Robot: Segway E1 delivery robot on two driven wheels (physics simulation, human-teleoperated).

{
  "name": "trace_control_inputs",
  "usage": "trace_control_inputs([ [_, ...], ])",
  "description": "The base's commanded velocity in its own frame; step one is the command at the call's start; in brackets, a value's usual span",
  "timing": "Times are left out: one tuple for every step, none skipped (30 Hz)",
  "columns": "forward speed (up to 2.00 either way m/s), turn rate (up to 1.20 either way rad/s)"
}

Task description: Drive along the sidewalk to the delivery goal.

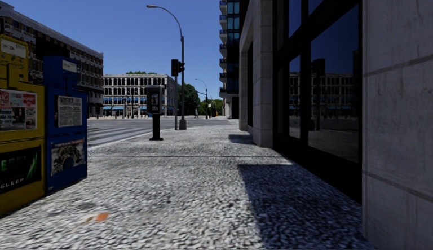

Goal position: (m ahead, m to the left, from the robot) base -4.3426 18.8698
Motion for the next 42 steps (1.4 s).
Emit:
trace_control_inputs([
  [2.00,0.00],
  [2.00,0.00],
  [2.00,0.00],
  [2.00,0.00],
  [2.00,0.00],
  [2.00,0.00],
  [2.00,0.00],
  [2.00,0.00],
  [2.00,0.00],
  [2.00,0.00],
  [2.00,0.00],
  [2.00,0.00],
  [2.00,0.00],
  [2.00,0.00],
  [2.00,0.00],
  [2.00,0.00],
  [2.00,0.00],
  [2.00,0.00],
  [2.00,0.00],
  [2.00,0.00],
  [2.00,0.00],
  [2.00,0.00],
  [2.00,0.00],
  [2.00,0.00],
  [2.00,0.00],
  [2.00,0.00],
  [2.00,0.00],
  [2.00,0.00],
  [2.00,0.00],
  [2.00,0.00],
  [2.00,0.00],
  [2.00,0.00],
  [2.00,0.00],
  [2.00,0.00],
  [2.00,0.00],
  [2.00,0.00],
  [2.00,0.00],
  [2.00,0.00],
  [2.00,0.00],
  [2.00,0.00],
  [2.00,0.00],
  [2.00,0.00],
])
